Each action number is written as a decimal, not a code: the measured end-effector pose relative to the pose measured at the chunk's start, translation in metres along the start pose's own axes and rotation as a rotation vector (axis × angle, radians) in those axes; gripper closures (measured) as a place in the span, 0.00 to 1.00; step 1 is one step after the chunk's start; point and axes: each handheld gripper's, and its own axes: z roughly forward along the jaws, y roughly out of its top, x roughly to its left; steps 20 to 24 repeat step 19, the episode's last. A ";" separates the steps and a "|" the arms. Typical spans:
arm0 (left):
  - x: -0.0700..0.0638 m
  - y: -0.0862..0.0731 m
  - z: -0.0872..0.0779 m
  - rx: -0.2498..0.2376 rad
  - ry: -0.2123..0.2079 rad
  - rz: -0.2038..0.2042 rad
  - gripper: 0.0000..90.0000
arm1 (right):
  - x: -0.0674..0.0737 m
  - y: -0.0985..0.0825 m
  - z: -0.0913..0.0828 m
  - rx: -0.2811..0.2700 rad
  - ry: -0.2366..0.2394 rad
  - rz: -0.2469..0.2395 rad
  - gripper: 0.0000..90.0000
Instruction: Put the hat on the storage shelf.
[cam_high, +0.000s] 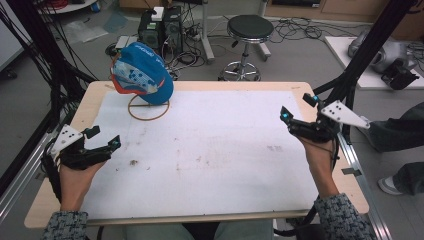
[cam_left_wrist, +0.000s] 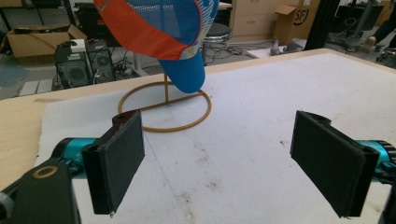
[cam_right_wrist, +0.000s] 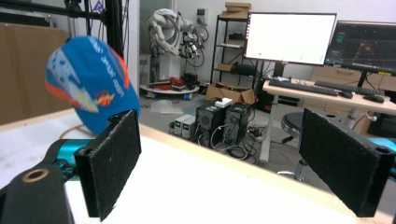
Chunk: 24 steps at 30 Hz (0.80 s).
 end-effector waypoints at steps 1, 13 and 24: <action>0.000 -0.001 0.001 0.004 0.000 0.000 0.20 | 0.000 -0.006 -0.002 0.016 -0.001 0.005 0.14; 0.000 -0.008 0.007 0.022 0.003 -0.004 0.20 | 0.007 -0.064 -0.013 0.054 -0.002 0.053 0.14; 0.000 -0.008 0.007 0.026 0.001 -0.009 0.20 | 0.010 -0.063 -0.014 0.051 0.000 0.056 0.14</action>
